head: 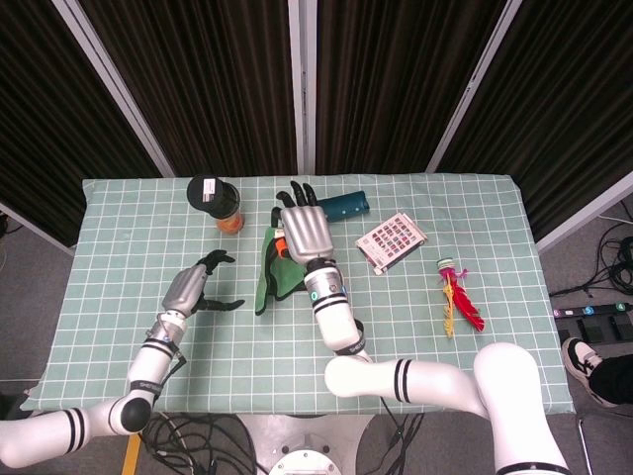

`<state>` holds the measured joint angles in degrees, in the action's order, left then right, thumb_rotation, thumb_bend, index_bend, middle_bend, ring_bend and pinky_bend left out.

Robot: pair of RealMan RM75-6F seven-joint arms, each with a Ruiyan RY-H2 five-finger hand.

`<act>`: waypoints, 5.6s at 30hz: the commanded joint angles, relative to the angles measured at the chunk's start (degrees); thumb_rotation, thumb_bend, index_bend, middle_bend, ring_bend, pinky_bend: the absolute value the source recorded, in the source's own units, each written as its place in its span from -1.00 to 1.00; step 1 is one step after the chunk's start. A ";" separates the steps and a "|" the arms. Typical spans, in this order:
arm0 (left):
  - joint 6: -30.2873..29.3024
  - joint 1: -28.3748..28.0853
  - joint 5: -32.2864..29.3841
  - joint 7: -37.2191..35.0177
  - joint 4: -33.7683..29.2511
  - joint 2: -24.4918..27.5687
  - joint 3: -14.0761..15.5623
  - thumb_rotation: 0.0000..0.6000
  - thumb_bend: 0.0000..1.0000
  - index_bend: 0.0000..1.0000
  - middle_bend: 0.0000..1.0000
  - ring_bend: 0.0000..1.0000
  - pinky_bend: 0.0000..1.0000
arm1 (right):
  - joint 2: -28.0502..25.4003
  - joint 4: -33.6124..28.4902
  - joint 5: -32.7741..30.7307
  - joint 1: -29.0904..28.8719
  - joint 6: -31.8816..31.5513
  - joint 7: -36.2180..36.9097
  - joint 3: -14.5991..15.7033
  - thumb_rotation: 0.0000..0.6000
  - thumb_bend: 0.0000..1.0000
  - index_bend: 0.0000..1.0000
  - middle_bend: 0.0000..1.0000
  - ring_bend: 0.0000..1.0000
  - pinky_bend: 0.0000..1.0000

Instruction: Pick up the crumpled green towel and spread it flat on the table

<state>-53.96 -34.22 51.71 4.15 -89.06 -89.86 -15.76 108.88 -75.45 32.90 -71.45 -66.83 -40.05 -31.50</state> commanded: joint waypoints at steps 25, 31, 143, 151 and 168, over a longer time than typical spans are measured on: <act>-4.20 -6.49 -11.47 8.60 5.69 -9.68 -1.93 0.47 -0.89 -0.25 -0.57 -0.65 -0.45 | 1.75 0.58 0.84 -0.28 -0.96 1.42 -1.36 1.00 -0.09 0.30 -0.61 -1.00 -1.00; -4.35 -5.65 -11.52 6.72 7.23 -10.51 -2.35 0.60 -0.74 -0.03 -0.49 -0.64 -0.45 | 0.46 -2.40 0.52 0.64 -0.86 1.42 -1.25 1.00 -0.09 0.30 -0.61 -1.00 -1.00; -21.96 11.19 30.25 -2.77 2.57 -0.84 13.84 1.00 -0.31 0.42 -0.15 -0.44 -0.45 | -33.80 -19.11 39.46 20.05 28.93 27.01 32.90 0.42 -0.81 -0.38 -0.82 -1.00 -1.00; -19.94 11.01 30.08 -4.77 2.21 1.03 13.24 1.00 -0.55 0.03 -0.23 -0.45 -0.46 | -37.65 -24.12 38.21 21.89 25.86 23.54 33.90 -0.13 -1.00 -0.86 -0.97 -1.00 -1.00; -18.12 5.40 48.29 -17.07 14.72 -1.80 19.96 1.00 -0.59 0.05 -0.35 -0.56 -0.54 | -41.08 -22.09 37.64 26.64 14.32 31.50 25.59 0.11 -1.00 -0.87 -0.98 -1.00 -1.00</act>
<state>-72.89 -28.03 99.28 -13.21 -75.47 -90.78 3.38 67.88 -97.72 70.66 -44.98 -52.36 -8.66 -5.79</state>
